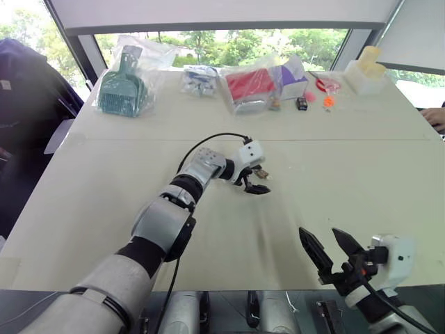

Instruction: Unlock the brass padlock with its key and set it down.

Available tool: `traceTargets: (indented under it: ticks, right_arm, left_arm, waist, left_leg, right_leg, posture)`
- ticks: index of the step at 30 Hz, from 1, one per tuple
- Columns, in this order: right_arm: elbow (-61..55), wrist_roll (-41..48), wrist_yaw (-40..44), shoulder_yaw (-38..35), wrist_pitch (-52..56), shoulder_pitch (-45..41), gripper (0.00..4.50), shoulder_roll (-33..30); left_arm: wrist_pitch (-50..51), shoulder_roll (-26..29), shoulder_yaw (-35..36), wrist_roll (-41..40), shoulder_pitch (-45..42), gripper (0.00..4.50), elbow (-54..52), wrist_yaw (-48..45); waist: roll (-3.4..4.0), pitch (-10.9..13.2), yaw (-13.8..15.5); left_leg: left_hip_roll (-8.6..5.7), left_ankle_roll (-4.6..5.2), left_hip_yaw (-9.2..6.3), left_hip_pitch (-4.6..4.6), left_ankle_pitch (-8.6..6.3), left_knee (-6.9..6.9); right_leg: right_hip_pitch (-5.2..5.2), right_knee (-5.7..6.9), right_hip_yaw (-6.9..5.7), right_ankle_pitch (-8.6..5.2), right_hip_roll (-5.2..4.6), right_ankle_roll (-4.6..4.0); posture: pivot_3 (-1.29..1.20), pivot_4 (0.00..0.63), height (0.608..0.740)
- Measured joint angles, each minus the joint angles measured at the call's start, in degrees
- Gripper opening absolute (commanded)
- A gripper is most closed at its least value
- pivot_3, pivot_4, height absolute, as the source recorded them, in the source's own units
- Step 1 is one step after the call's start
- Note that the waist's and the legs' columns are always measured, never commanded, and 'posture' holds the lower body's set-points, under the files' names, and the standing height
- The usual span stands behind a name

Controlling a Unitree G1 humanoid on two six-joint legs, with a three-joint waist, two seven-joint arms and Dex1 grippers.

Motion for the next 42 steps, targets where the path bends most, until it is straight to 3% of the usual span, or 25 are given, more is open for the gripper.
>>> traceTargets:
  ticks: [11, 16, 26, 34, 38, 42]
  right_arm:
    - [0.00, 2.99, -6.22, -1.09, 2.92, -8.98, 4.50, -3.09]
    - [0.01, 3.92, -6.11, -2.02, 6.18, -10.60, 4.50, -1.16]
    - [0.04, 2.31, -4.71, -2.59, 10.25, -12.88, 4.50, 3.57]
    - [0.06, 0.41, -4.27, -2.65, 12.73, -14.74, 4.50, 6.46]
    - [0.05, -0.55, -4.25, -2.68, 13.41, -14.88, 4.50, 8.06]
    - [0.05, -1.67, -3.74, -2.95, 13.53, -14.11, 4.50, 9.38]
  left_arm:
    - [0.32, 3.94, -0.60, 0.45, 0.60, 4.43, -1.90, -24.06]
    - [0.59, 5.06, 0.76, -0.14, 0.82, 4.43, -2.10, -26.55]
    - [0.50, 3.76, 8.16, -3.50, -4.11, 4.43, -1.73, -10.37]
    - [-10.03, -0.51, -3.00, 9.48, -0.72, 4.43, -0.09, 10.20]
    - [-14.06, -0.04, -7.06, 13.76, -1.84, 4.43, -0.34, 14.24]
    - [-17.62, 3.81, -9.62, 15.75, -2.80, 4.43, -0.62, 13.12]
  waist:
    - [-0.05, -0.02, 0.08]
    - [-0.05, -0.02, 0.10]
    - [-0.09, 0.00, 0.16]
    - [-0.16, -0.03, 0.15]
    - [-0.20, -0.08, 0.10]
    - [-0.22, -0.11, -0.69]
  left_leg:
    - [0.00, 0.01, 0.00, -0.01, 0.00, 0.00]
    - [0.00, 0.02, 0.00, -0.03, 0.01, 0.02]
    - [-0.02, 0.04, -0.02, -0.06, 0.01, 0.06]
    - [-0.03, 0.04, -0.01, -0.03, 0.01, 0.06]
    - [-0.01, 0.04, -0.01, 0.06, 0.01, 0.06]
    - [0.08, 0.02, 0.00, 0.11, 0.00, 0.02]
  right_leg:
    - [-0.01, 0.01, 0.00, 0.03, 0.01, -0.09]
    - [-0.01, 0.04, 0.00, 0.03, 0.01, -0.09]
    - [0.00, 0.07, 0.01, 0.03, 0.02, -0.04]
    - [0.02, 0.09, 0.00, 0.04, 0.02, -0.04]
    - [0.07, 0.08, 0.01, 0.04, 0.01, -0.05]
    - [0.04, 0.10, 0.01, 0.04, 0.06, -0.07]
  posture:
    - [0.00, 0.150, 0.735]
    - [0.00, 0.150, 0.735]
    - [0.00, 0.150, 0.735]
    - [0.00, 0.150, 0.735]
    - [0.00, 0.150, 0.735]
    - [0.00, 0.150, 0.735]
